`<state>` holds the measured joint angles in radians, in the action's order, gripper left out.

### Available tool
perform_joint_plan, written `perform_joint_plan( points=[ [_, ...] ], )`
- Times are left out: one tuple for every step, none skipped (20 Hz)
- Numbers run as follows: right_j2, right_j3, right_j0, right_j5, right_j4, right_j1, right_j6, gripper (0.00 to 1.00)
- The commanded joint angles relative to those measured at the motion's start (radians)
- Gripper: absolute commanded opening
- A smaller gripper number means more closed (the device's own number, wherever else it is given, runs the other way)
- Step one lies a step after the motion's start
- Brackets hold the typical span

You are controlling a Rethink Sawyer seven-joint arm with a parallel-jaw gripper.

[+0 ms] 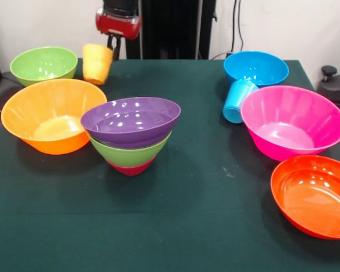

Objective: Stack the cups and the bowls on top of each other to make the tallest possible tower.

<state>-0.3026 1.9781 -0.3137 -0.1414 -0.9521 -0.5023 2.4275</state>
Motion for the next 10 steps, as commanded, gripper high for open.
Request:
perform_joint_plan(
  points=[
    [-0.212, -0.090, 0.209, -0.053, 0.209, 0.093, 0.191, 0.00],
    [-0.236, -0.088, 0.233, -0.076, 0.251, 0.122, 0.196, 0.00],
    [-0.259, -0.086, 0.258, -0.100, 0.293, 0.150, 0.200, 0.00],
    [-0.250, -0.080, 0.256, -0.100, 0.312, 0.150, 0.192, 0.00],
    [-0.154, -0.045, 0.173, -0.026, 0.287, 0.083, 0.154, 0.00],
    [-0.058, -0.010, 0.089, 0.049, 0.263, 0.015, 0.116, 0.00],
    [0.037, 0.025, 0.005, 0.123, 0.239, -0.052, 0.079, 0.00],
    [0.169, 0.090, -0.122, 0.244, 0.245, -0.143, 0.000, 0.00],
    [0.318, 0.155, -0.268, 0.387, 0.295, -0.217, -0.099, 0.00],
    [0.437, 0.188, -0.374, 0.500, 0.348, -0.244, -0.179, 0.00]
  ],
)
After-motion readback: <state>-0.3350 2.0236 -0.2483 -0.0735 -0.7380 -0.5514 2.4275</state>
